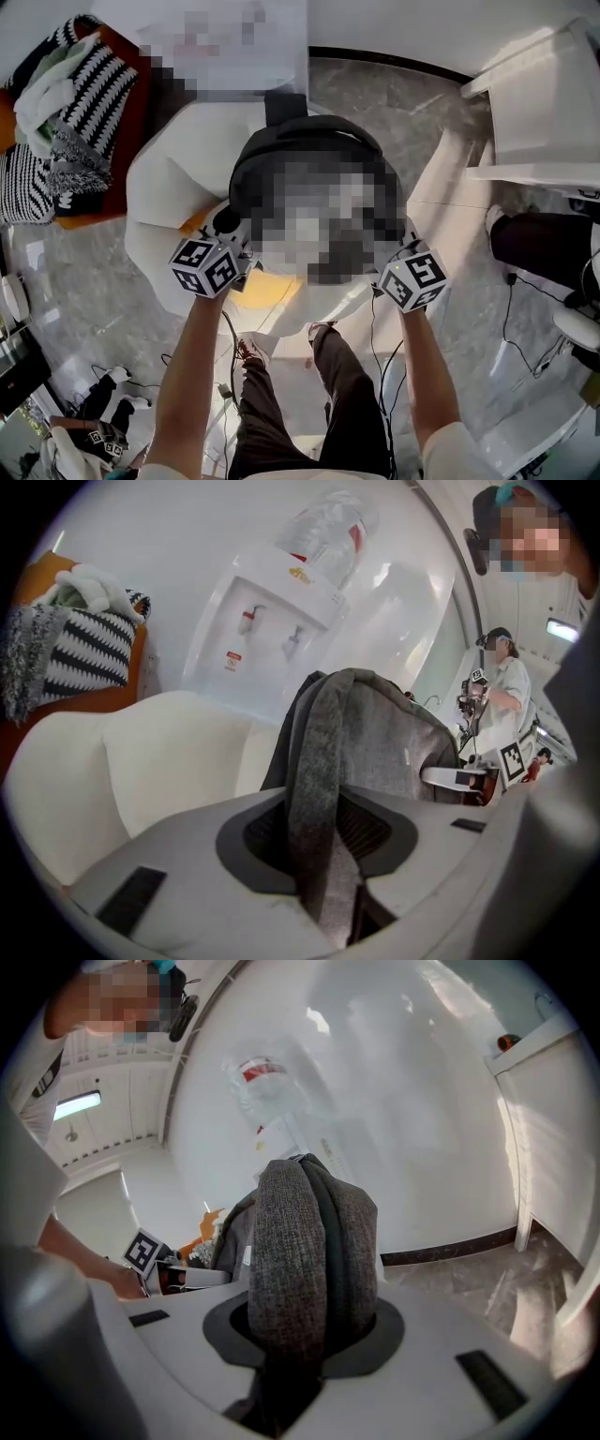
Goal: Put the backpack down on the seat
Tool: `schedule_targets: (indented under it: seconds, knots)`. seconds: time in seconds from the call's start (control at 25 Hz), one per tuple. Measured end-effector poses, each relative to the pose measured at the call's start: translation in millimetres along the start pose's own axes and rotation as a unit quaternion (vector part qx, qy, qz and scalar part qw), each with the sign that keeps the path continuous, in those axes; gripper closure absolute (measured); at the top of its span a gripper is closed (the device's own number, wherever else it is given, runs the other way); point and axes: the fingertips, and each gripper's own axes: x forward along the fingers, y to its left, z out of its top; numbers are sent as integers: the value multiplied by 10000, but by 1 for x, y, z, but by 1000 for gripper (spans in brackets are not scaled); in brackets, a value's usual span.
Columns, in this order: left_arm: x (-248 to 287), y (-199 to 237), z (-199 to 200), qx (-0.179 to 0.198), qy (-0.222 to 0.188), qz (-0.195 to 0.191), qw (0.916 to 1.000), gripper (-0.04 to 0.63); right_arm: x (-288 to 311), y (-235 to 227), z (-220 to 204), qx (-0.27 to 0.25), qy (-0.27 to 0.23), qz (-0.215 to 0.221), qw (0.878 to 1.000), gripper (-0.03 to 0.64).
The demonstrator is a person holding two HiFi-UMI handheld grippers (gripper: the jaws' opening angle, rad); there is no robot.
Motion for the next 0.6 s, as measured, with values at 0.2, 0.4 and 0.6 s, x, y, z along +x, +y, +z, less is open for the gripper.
schedule_targets:
  seconds: [0.2, 0.4, 0.6]
  knots:
    - [14, 11, -15, -58, 116, 208, 9997, 459, 12, -14, -17, 66, 137, 62, 9999, 537]
    - [22, 15, -32, -134, 278, 276, 9991, 459, 18, -28, -36, 262, 246, 141, 9993, 537]
    - [31, 24, -45, -110, 466, 386, 9981, 454, 27, -38, -55, 440, 346, 180, 9983, 535]
